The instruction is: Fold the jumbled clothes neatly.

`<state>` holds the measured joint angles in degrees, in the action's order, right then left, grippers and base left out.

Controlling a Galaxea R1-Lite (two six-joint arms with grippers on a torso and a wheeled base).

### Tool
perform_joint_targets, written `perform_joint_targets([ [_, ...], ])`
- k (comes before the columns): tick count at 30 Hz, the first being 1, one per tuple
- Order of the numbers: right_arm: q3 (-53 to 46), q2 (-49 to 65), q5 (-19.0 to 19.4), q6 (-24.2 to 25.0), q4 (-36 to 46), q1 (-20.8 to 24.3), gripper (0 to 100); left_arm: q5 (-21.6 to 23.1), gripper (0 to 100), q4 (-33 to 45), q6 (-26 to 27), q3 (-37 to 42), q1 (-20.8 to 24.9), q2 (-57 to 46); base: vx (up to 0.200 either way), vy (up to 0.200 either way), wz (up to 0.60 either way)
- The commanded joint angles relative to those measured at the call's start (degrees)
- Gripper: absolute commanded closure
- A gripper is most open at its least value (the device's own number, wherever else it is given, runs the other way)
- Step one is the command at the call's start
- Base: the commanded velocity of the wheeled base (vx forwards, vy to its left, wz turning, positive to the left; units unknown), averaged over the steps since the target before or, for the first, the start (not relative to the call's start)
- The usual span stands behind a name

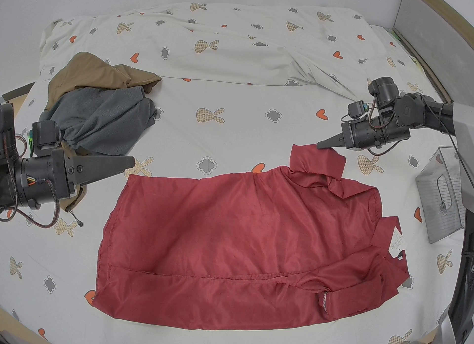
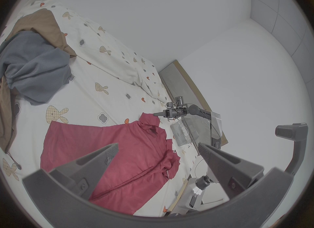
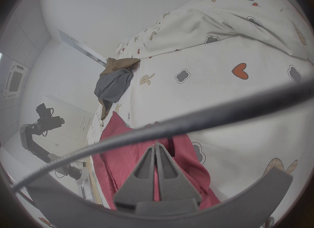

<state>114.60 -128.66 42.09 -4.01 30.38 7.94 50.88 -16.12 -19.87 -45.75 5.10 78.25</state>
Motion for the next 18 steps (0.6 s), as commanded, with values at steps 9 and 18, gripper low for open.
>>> perform_joint_targets([
  [9,0.0,3.7,-0.4,-0.2,0.3,1.6,0,0.0,0,-2.3,-0.2,1.3,0.0,0.1,0.000,0.000,0.00],
  [18,-3.2,3.1,-1.1,-0.6,0.1,1.6,0,0.0,0,-2.6,-0.2,1.3,0.0,-0.1,0.000,0.000,0.00],
])
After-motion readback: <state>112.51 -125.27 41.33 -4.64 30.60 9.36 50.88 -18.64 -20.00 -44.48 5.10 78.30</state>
